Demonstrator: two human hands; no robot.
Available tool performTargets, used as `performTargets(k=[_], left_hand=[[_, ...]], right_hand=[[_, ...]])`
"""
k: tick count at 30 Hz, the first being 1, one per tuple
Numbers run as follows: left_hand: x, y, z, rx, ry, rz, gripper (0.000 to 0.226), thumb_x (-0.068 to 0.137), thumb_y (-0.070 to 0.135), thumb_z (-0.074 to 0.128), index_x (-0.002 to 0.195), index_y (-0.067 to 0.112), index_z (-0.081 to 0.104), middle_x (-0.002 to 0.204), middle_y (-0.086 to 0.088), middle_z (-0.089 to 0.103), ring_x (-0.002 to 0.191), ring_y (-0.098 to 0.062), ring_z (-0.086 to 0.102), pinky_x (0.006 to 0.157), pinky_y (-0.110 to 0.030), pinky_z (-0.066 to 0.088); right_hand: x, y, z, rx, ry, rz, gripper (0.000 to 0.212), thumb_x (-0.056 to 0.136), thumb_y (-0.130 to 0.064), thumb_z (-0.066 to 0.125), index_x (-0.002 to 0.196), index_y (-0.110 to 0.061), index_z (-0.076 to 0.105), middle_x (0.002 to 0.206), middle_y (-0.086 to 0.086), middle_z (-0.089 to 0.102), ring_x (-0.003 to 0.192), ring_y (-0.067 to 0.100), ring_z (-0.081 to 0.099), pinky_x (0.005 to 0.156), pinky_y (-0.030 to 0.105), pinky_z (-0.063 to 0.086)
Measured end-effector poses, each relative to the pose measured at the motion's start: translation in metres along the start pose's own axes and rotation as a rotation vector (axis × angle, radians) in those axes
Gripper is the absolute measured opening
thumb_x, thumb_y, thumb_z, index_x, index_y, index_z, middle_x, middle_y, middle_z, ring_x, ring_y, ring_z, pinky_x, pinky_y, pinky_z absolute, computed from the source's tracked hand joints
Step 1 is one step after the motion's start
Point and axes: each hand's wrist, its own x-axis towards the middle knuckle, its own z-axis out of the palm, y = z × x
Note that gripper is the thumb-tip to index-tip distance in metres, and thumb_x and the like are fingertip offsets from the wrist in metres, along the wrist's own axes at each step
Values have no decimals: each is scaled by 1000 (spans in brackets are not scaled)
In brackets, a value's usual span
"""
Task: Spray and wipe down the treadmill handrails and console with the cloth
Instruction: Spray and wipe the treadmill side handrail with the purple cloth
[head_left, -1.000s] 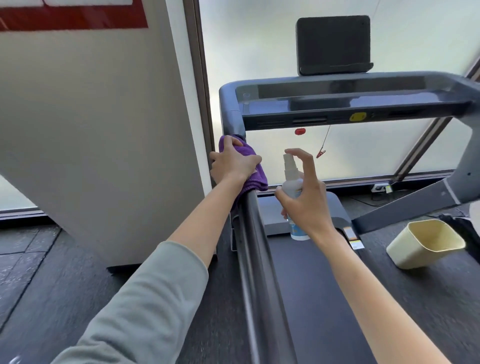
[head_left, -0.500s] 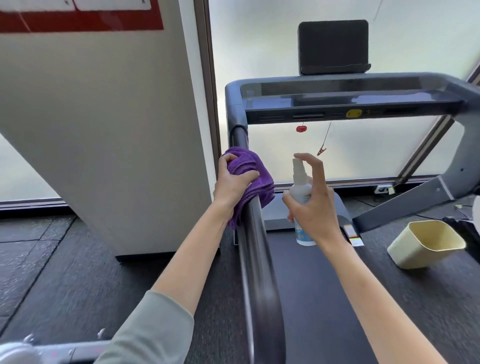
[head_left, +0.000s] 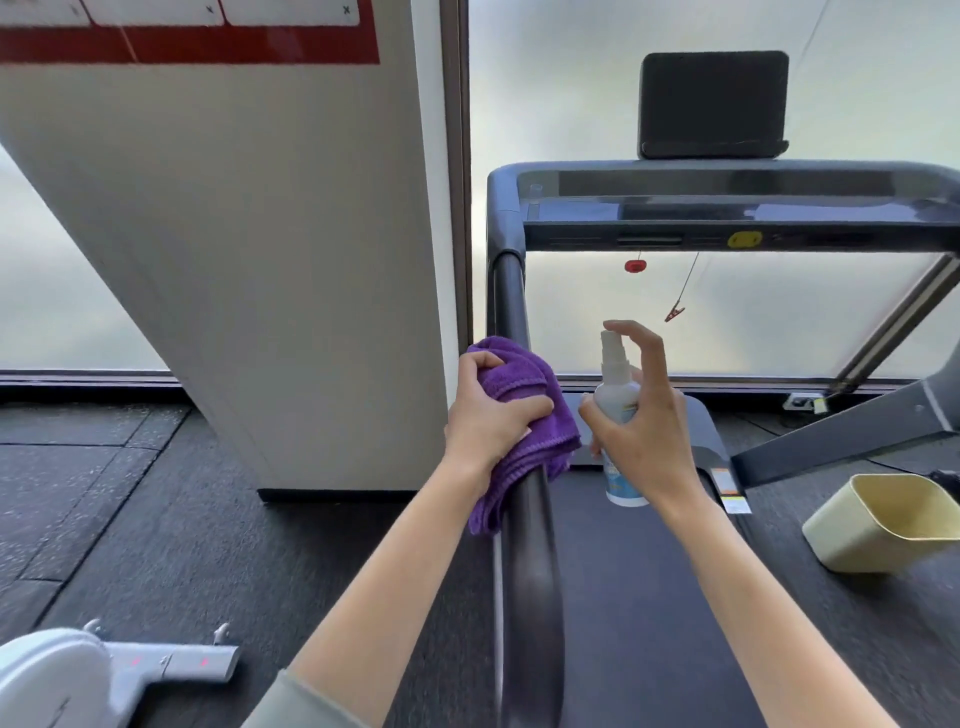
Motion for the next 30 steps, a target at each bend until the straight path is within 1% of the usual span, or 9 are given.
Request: performTargets(k=[2, 5, 8, 12, 15, 20, 22, 27, 30], left_hand=[[28, 6, 4, 67, 16, 18, 56, 56, 30, 81, 97, 38, 42, 104, 3, 58, 95, -27, 63, 88, -45, 54], [67, 14, 10, 253, 69, 56, 55, 64, 35, 80, 104, 37, 42, 103, 5, 59, 89, -21, 59, 82, -33, 48], [106, 22, 18, 345, 107, 83, 52, 68, 39, 76, 108, 35, 43, 110, 1, 59, 95, -27, 58, 83, -33, 45], [158, 39, 26, 475, 116, 111, 51, 75, 39, 72, 114, 32, 40, 117, -4, 56, 96, -27, 53, 76, -31, 37], [189, 48, 32, 558, 126, 112, 58, 78, 43, 70, 122, 27, 36, 123, -8, 53, 108, -28, 51, 77, -32, 37], [205, 53, 32, 535, 138, 45, 63, 80, 46, 68, 128, 27, 32, 128, -11, 49, 113, -30, 50, 77, -33, 37], [201, 51, 29, 517, 112, 46, 63, 79, 44, 68, 129, 29, 31, 128, -11, 48, 113, -30, 50, 77, -33, 37], [173, 38, 21, 393, 63, 12, 56, 74, 40, 70, 115, 34, 32, 120, -5, 55, 106, -30, 54, 90, -38, 46], [145, 28, 17, 341, 49, 25, 54, 73, 39, 71, 108, 34, 30, 113, -1, 57, 101, -29, 57, 89, -38, 46]], right_hand=[[8, 5, 3, -9, 2, 1, 73, 78, 7, 65, 128, -40, 40, 75, 3, 57, 46, 28, 57, 45, 34, 54], [19, 13, 9, -15, 4, 25, 73, 79, 6, 65, 127, -43, 40, 73, 5, 56, 45, 28, 56, 45, 37, 54], [31, 21, 15, -17, 17, 48, 72, 80, 6, 65, 125, -45, 41, 72, 10, 56, 45, 31, 54, 46, 42, 54], [46, 33, 21, -24, 40, 86, 73, 81, 5, 64, 122, -51, 41, 69, 12, 56, 44, 33, 54, 45, 48, 53], [54, 38, 22, -40, 66, 104, 77, 81, 4, 64, 119, -58, 40, 67, 11, 54, 45, 37, 53, 46, 51, 52], [58, 35, 22, -59, 79, 117, 76, 82, 5, 64, 120, -57, 41, 68, 10, 54, 47, 37, 54, 46, 51, 52], [55, 31, 22, -60, 78, 118, 75, 82, 5, 64, 120, -55, 40, 70, 14, 55, 48, 38, 54, 47, 51, 53], [38, 22, 20, -71, 81, 107, 73, 81, 5, 64, 122, -51, 40, 70, 12, 55, 49, 39, 54, 49, 51, 53], [26, 16, 18, -66, 80, 100, 72, 80, 6, 63, 122, -49, 41, 68, 7, 55, 50, 39, 54, 52, 50, 55]])
